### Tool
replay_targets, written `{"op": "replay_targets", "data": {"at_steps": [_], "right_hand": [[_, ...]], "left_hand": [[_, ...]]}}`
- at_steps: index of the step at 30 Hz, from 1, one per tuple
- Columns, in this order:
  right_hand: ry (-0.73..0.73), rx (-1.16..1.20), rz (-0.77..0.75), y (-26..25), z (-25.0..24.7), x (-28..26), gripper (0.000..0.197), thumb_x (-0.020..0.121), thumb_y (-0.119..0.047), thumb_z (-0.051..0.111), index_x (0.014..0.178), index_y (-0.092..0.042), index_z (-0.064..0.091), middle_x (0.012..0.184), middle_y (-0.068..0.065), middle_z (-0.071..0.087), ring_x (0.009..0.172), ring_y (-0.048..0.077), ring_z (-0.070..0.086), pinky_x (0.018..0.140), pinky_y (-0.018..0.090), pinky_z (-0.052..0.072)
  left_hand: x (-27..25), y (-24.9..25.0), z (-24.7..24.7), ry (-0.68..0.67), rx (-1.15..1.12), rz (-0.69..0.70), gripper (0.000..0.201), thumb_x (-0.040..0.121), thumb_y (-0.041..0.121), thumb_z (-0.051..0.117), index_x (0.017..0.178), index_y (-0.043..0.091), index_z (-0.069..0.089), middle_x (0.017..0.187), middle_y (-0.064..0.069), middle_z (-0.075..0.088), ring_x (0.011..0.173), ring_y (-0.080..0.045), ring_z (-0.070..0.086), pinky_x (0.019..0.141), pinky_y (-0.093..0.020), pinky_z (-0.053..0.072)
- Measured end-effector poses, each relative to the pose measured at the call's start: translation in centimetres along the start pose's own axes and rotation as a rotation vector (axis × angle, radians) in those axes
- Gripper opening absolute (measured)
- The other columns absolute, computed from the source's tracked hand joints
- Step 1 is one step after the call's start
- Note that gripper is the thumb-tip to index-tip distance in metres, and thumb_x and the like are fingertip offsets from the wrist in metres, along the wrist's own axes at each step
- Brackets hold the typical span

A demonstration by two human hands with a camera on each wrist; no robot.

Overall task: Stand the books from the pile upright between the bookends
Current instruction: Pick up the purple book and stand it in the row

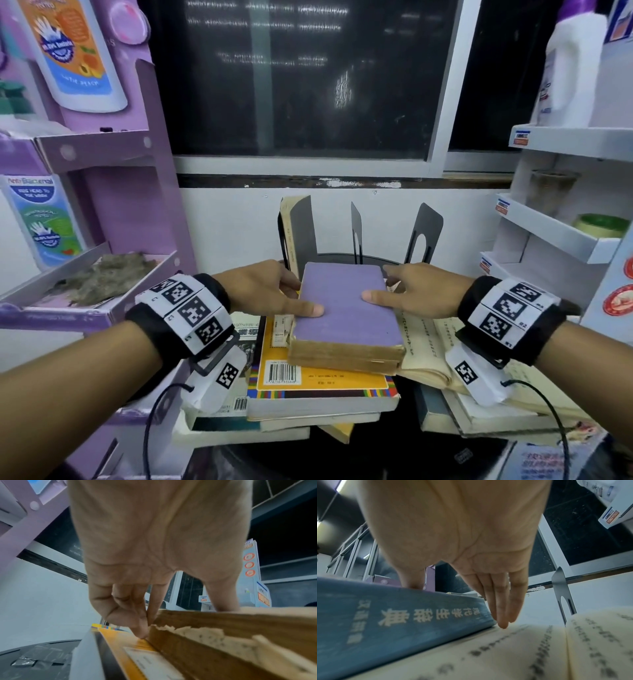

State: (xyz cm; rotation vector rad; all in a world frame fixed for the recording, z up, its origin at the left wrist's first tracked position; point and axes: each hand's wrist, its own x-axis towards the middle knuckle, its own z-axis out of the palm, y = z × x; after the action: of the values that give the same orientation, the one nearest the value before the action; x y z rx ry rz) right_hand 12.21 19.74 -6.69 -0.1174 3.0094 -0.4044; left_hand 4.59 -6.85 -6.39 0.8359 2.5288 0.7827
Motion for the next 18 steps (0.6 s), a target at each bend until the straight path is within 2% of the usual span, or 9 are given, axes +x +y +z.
{"op": "replay_targets", "data": {"at_steps": [2,4,6,8,10,12,16,18], "right_hand": [[-0.016,-0.015,0.017,0.0,0.1,0.0,0.094,0.067,-0.096,0.028,0.133,-0.033,0.052,0.117,-0.003,0.066,0.105,0.016,0.063,0.098,0.038,0.050],[-0.069,-0.011,0.016,-0.2,0.2,-0.1,0.091,0.070,-0.095,0.024,0.135,-0.036,0.050,0.117,-0.004,0.067,0.106,0.015,0.063,0.100,0.037,0.049],[-0.125,0.005,0.011,-0.6,0.2,-0.4,0.080,0.078,-0.085,0.026,0.136,-0.035,0.050,0.120,-0.007,0.065,0.108,0.014,0.061,0.101,0.032,0.047],[-0.148,0.032,-0.004,-0.8,0.3,-0.5,0.072,0.083,-0.077,0.029,0.138,-0.035,0.047,0.125,-0.009,0.063,0.111,0.012,0.060,0.102,0.028,0.045],[-0.150,0.068,-0.030,-0.7,0.4,-0.3,0.071,0.084,-0.076,0.032,0.140,-0.035,0.047,0.129,-0.010,0.063,0.114,0.011,0.060,0.104,0.029,0.045],[-0.140,0.123,-0.058,-0.4,0.8,-0.1,0.070,0.086,-0.074,0.036,0.142,-0.034,0.046,0.130,-0.011,0.062,0.116,0.009,0.059,0.106,0.032,0.045],[-0.096,0.233,-0.117,-0.4,1.2,-0.2,0.056,0.095,-0.058,0.045,0.145,-0.032,0.041,0.134,-0.014,0.059,0.121,0.004,0.057,0.107,0.029,0.044],[-0.056,0.259,-0.148,-0.5,1.2,-0.4,0.049,0.098,-0.052,0.047,0.142,-0.032,0.043,0.134,-0.014,0.058,0.121,0.003,0.055,0.106,0.027,0.044]], "left_hand": [[0.4,0.2,0.0,-0.042,0.094,-0.017,0.069,0.071,0.076,0.061,0.122,0.032,0.069,0.110,0.015,0.071,0.099,-0.004,0.066,0.081,-0.018,0.047],[0.9,0.5,0.2,-0.063,0.110,-0.039,0.065,0.075,0.075,0.058,0.121,0.030,0.070,0.110,0.013,0.071,0.100,-0.004,0.065,0.078,-0.016,0.045],[1.3,0.8,0.4,-0.056,0.094,-0.046,0.060,0.078,0.072,0.059,0.116,0.027,0.072,0.108,0.012,0.071,0.098,-0.004,0.065,0.077,-0.015,0.045],[1.6,0.9,0.4,-0.057,0.091,-0.040,0.063,0.076,0.074,0.059,0.114,0.026,0.073,0.106,0.011,0.072,0.097,-0.005,0.066,0.083,-0.019,0.047],[1.8,0.7,0.5,-0.062,0.088,-0.033,0.066,0.073,0.076,0.059,0.113,0.026,0.074,0.107,0.009,0.073,0.100,-0.008,0.067,0.092,-0.024,0.050],[1.9,0.5,0.6,-0.055,0.052,-0.028,0.067,0.069,0.076,0.062,0.111,0.025,0.075,0.107,0.007,0.074,0.100,-0.012,0.068,0.095,-0.029,0.053],[1.6,0.3,1.2,-0.002,-0.072,-0.006,0.055,0.075,0.065,0.071,0.110,0.023,0.076,0.110,0.003,0.073,0.099,-0.019,0.071,0.090,-0.032,0.058],[1.3,0.3,1.3,0.015,-0.145,0.011,0.050,0.078,0.057,0.073,0.113,0.022,0.074,0.112,0.003,0.071,0.097,-0.018,0.072,0.085,-0.030,0.060]]}}
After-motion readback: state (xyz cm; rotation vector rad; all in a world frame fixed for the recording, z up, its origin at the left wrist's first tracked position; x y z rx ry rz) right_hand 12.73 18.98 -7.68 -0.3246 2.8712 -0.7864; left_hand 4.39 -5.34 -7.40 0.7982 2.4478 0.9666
